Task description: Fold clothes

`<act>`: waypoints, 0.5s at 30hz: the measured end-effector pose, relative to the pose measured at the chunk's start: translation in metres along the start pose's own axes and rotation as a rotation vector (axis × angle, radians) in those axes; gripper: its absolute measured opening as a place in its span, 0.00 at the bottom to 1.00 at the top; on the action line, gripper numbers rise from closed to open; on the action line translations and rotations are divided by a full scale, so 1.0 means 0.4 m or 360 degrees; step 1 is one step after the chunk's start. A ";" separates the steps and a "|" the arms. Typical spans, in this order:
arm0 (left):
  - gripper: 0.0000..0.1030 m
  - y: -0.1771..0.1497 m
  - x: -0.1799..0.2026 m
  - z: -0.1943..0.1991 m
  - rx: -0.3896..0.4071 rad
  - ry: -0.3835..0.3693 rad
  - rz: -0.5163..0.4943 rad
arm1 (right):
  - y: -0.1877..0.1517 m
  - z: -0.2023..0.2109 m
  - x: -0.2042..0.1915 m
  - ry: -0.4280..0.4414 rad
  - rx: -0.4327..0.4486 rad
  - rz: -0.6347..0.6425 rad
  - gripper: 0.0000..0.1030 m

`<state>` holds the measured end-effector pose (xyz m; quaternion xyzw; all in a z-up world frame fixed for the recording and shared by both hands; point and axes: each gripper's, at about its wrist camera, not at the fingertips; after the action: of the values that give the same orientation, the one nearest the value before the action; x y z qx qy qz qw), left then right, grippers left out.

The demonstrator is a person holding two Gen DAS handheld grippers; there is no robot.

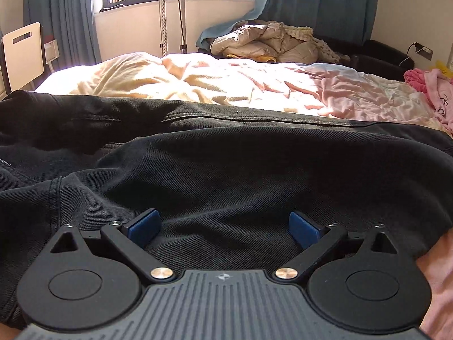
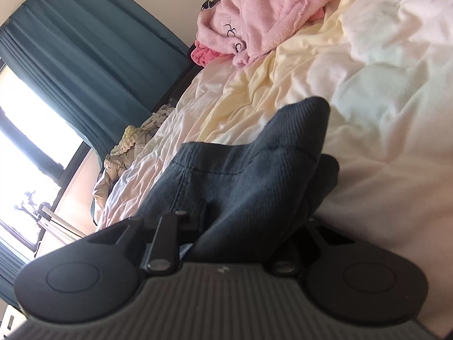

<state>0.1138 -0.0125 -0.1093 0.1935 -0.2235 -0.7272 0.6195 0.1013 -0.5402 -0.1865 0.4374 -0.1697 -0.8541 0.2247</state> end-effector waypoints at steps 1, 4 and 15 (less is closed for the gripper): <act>0.97 0.001 0.000 0.001 0.0001 0.0001 -0.0004 | -0.001 0.004 -0.020 -0.0048 0.0022 0.0073 0.23; 0.97 0.004 -0.009 0.016 0.0011 -0.0031 0.0021 | 0.004 0.014 -0.091 -0.0190 0.0068 0.0302 0.21; 0.97 0.037 -0.103 0.185 0.0236 -0.0034 0.0099 | -0.041 0.170 -0.514 -0.0143 0.0313 0.0984 0.12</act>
<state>0.0911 0.0326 -0.0396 0.2239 -0.2892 -0.6911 0.6234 0.1474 -0.4105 -0.0187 0.3465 -0.3860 -0.7433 0.4224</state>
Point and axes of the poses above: each gripper's, at about its wrist camera, not at the fingertips, and z roughly against the way its jaws point, x to its right, y to its top, and after that the axes turned 14 degrees about -x, right-handed
